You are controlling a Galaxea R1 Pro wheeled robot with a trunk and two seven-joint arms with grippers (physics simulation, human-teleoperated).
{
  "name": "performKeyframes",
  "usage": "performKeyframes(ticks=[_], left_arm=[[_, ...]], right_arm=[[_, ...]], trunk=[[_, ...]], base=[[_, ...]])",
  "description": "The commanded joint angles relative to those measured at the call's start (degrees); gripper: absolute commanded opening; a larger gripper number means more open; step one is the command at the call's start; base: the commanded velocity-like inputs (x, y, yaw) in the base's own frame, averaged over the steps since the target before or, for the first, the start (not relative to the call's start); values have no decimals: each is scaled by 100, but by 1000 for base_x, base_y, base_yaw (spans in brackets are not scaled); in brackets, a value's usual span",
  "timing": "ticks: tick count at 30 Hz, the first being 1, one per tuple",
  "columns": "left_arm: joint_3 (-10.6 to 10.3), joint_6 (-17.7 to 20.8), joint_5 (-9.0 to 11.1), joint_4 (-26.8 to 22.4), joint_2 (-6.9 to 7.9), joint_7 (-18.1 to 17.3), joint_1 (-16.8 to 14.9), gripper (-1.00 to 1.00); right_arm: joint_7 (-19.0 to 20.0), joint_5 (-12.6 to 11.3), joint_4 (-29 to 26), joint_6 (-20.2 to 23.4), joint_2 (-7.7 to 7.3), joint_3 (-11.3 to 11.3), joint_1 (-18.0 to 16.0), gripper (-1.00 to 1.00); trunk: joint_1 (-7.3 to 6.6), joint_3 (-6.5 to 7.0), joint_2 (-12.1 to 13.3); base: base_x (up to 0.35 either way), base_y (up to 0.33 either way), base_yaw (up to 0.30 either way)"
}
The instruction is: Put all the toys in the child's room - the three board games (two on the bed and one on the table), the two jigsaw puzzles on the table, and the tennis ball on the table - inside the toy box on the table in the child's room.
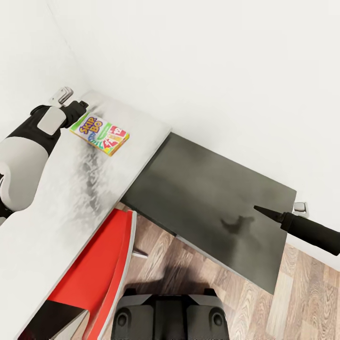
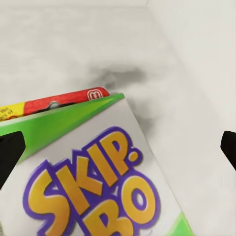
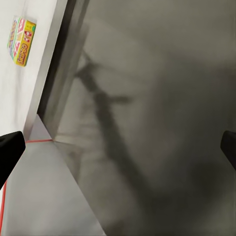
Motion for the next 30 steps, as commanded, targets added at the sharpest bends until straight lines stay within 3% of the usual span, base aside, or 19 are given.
performKeyframes(ticks=[1, 25, 30], left_arm=[[-8, 28, 40, -12, 1, 33, -1, 100], [-5, 18, -33, -5, -34, 25, 66, 100], [-5, 16, -34, -5, -71, 25, 77, 100]], right_arm=[[33, 20, -1, 20, 0, -5, -4, 100], [63, 9, -1, 20, -18, -14, 3, 100], [270, -10, -6, 20, -62, -173, 4, 100]], trunk=[[3, -16, -9], [3, -210, -9], [3, -219, -9]], base=[[0, 0, 0], [0, 0, 0], [0, 0, 0]])
